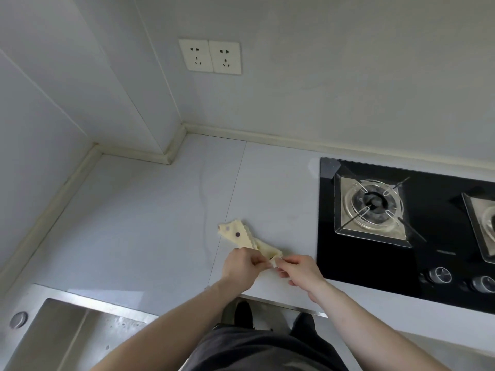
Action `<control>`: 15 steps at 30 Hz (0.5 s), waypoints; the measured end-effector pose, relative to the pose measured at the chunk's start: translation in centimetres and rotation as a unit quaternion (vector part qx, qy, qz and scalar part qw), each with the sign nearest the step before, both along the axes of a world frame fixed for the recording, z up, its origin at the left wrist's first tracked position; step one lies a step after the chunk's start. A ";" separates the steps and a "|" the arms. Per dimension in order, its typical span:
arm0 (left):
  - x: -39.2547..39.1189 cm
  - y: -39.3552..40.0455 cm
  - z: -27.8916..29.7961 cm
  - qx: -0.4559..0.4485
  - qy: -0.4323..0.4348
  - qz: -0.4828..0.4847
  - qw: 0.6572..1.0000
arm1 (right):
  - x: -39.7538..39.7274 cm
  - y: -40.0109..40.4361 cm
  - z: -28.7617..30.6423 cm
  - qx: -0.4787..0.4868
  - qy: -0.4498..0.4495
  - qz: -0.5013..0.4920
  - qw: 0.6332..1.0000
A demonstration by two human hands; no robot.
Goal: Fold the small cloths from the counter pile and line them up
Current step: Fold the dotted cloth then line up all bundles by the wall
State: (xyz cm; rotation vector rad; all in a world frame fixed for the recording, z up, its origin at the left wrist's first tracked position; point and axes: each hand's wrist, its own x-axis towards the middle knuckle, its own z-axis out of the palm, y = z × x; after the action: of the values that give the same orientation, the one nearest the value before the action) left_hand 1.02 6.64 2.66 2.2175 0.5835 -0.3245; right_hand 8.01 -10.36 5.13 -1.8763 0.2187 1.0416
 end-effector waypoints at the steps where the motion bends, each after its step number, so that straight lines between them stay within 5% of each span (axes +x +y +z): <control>1: -0.1 0.2 0.0 -0.004 -0.006 0.002 1.000 | 0.0 0.1 0.1 0.005 -0.009 0.004 1.000; 5: -0.9 0.7 0.6 -0.087 -0.034 0.051 0.994 | 0.1 0.4 1.1 0.045 -0.052 0.022 0.997; 11: -1.7 1.8 2.8 -0.292 -0.086 0.149 0.941 | 0.8 0.7 3.9 0.135 -0.065 0.026 0.988; 15: -1.5 1.9 5.2 -0.292 -0.087 0.161 0.939 | 1.6 1.4 5.7 0.133 -0.101 0.072 0.983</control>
State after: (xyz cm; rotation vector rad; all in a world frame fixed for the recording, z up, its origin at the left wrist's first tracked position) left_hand -0.50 8.52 7.91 1.5309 0.6429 -0.1066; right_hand 9.63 -8.93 10.87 -1.7562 -0.1696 0.9186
